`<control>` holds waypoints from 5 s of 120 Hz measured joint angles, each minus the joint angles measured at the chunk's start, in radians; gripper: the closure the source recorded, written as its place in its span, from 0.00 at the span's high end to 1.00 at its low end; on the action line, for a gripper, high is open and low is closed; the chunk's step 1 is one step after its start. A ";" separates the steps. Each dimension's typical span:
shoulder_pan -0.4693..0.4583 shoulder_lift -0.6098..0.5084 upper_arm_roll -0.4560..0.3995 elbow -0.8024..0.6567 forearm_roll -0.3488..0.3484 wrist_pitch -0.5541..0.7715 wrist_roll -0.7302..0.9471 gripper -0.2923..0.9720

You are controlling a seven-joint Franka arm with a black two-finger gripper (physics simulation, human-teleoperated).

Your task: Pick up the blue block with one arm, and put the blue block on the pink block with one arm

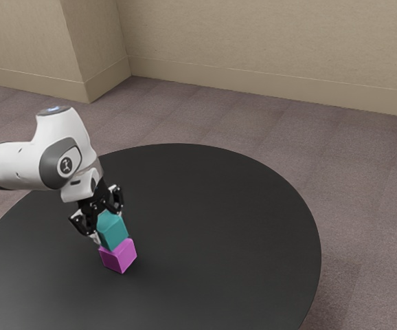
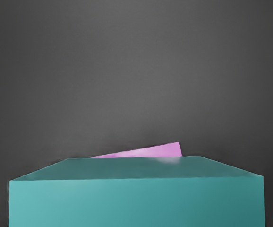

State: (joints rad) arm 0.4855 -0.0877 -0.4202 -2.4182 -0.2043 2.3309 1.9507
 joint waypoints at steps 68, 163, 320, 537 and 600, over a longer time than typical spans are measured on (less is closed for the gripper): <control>-0.014 0.024 -0.005 0.016 0.029 0.004 -0.259 0.54; -0.024 0.046 -0.012 0.025 0.084 0.012 -0.345 0.53; -0.008 0.021 -0.009 -0.011 -0.008 0.028 -0.107 0.53; -0.001 0.023 -0.003 -0.004 -0.025 0.027 -0.081 0.59; 0.012 -0.103 -0.003 0.041 -0.018 -0.083 -0.090 0.75</control>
State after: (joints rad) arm 0.4973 -0.1903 -0.4233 -2.3768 -0.2223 2.2479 1.8610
